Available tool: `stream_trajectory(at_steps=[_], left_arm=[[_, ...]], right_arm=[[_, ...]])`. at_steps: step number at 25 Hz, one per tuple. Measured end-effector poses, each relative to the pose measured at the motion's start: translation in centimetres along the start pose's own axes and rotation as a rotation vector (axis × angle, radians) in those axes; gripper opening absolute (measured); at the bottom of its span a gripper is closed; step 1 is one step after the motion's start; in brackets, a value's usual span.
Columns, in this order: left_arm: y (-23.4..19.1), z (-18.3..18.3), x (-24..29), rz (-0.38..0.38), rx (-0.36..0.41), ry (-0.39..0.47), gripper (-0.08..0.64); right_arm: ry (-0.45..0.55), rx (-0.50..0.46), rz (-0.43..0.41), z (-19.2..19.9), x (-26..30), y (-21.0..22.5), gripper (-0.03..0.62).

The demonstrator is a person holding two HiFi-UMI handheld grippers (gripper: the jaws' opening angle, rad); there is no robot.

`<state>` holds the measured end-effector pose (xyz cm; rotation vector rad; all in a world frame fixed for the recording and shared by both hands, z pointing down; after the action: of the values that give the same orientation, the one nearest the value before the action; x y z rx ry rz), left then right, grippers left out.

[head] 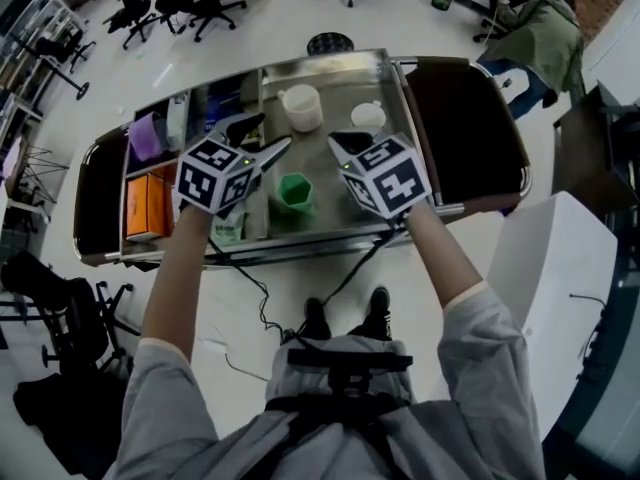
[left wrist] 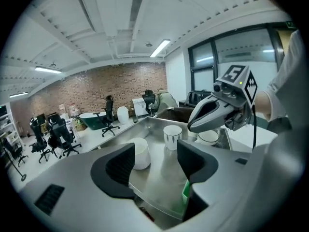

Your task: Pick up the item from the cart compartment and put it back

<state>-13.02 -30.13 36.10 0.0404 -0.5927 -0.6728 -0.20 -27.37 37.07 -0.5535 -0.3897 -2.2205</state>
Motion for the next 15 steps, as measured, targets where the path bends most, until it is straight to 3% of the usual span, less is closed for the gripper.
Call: stream_trajectory(at_steps=[9,15], left_arm=[[-3.3,0.0,7.2,0.183,0.165,-0.172,0.402],[-4.0,0.7,11.4,0.349,0.242,-0.307,0.497]], right_arm=[[-0.091,-0.014,-0.002,-0.9,3.3,1.9,0.009],[-0.124,-0.018,-0.003,-1.3,4.6,2.3,0.009]])
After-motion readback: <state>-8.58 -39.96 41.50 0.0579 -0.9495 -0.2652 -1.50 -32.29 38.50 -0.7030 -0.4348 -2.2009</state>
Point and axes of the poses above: the fingertips, and each gripper's own axes: x forward along the fingers, y to its right, z out of its underside, the point moved 4 cm from there along -x, backward along the fingers, and after that the axes turned 6 degrees about x, right-handed, at the moved point
